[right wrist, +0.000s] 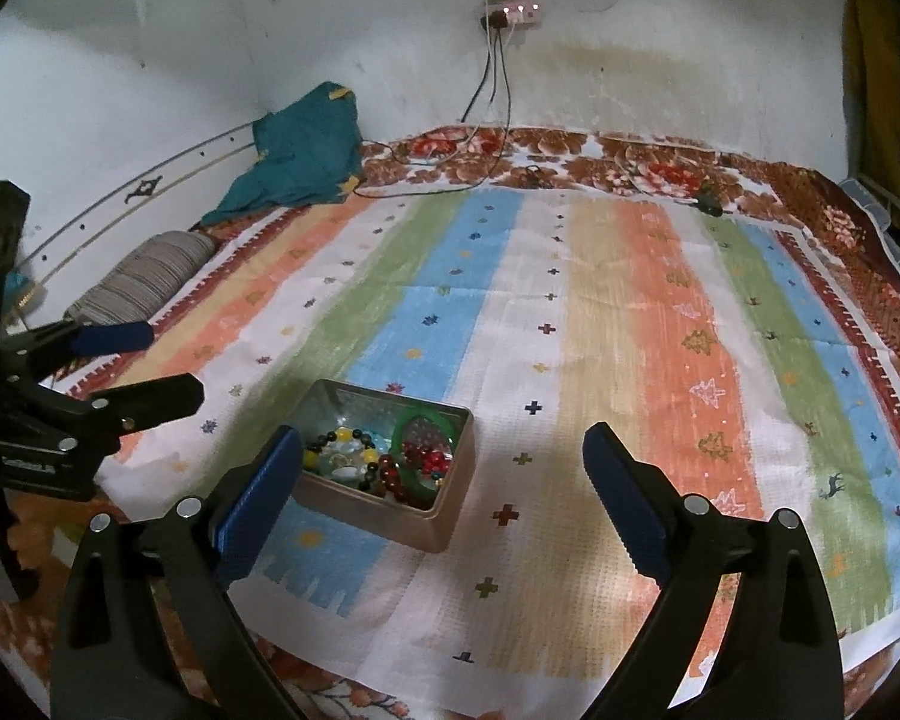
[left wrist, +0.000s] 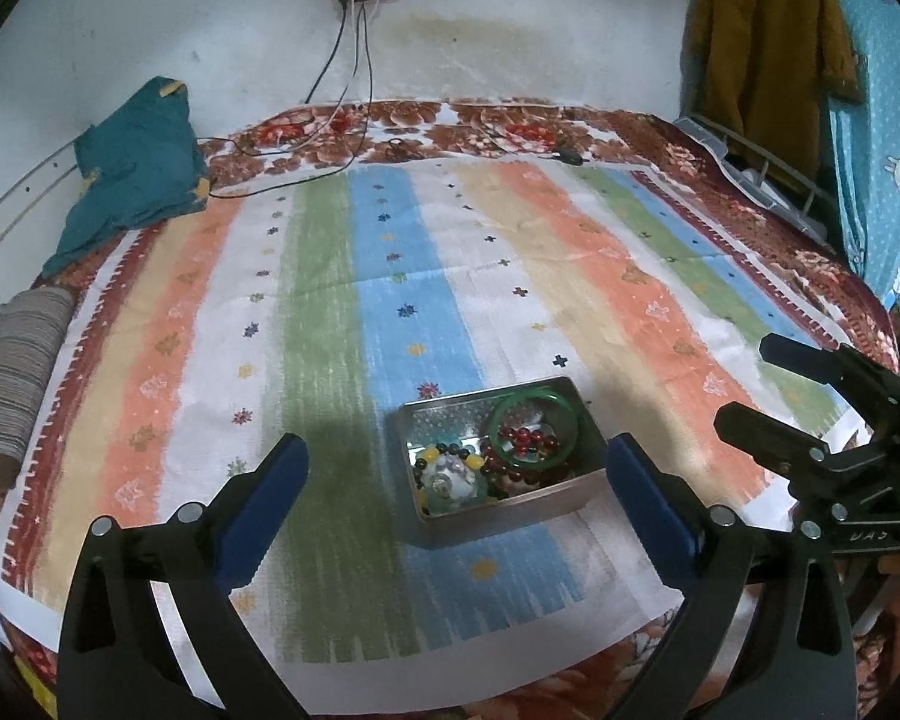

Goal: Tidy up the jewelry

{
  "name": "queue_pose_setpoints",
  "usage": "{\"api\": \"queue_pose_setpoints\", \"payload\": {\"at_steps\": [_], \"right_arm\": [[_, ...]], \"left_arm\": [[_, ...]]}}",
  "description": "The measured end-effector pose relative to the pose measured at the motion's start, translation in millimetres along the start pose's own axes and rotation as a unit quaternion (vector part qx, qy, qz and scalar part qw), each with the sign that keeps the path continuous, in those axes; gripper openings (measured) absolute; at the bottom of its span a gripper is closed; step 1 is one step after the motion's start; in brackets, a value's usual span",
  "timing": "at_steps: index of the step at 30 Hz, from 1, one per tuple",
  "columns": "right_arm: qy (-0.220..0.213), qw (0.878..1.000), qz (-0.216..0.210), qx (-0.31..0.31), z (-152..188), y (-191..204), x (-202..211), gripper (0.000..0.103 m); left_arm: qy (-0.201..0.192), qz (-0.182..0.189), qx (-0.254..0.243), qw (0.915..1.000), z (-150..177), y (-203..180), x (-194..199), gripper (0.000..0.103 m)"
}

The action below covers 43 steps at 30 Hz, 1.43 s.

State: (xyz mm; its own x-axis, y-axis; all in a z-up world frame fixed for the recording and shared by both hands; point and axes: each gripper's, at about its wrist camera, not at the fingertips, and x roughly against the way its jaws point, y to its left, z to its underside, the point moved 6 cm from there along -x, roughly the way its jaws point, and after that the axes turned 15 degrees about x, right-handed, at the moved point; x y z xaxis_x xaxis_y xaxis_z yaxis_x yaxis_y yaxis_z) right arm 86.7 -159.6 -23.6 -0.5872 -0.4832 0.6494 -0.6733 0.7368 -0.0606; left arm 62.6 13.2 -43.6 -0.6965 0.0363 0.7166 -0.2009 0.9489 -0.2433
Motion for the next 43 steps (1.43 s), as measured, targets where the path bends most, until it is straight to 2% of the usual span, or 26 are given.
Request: {"api": "queue_pose_setpoints", "payload": {"at_steps": [16, 23, 43], "right_arm": [[0.006, 1.000, -0.004, -0.001, 0, 2, -1, 0.095], [0.005, 1.000, -0.007, -0.005, 2, 2, -2, 0.095], [-0.006, 1.000, -0.016, -0.005, 0, 4, 2, 0.096]], "left_arm": [[0.000, -0.007, -0.038, 0.9993, 11, -16, 2, 0.097], [-0.013, 0.003, -0.031, 0.9994, 9, -14, 6, 0.097], [-0.007, 0.008, -0.036, 0.9993, 11, -18, 5, 0.097]]}}
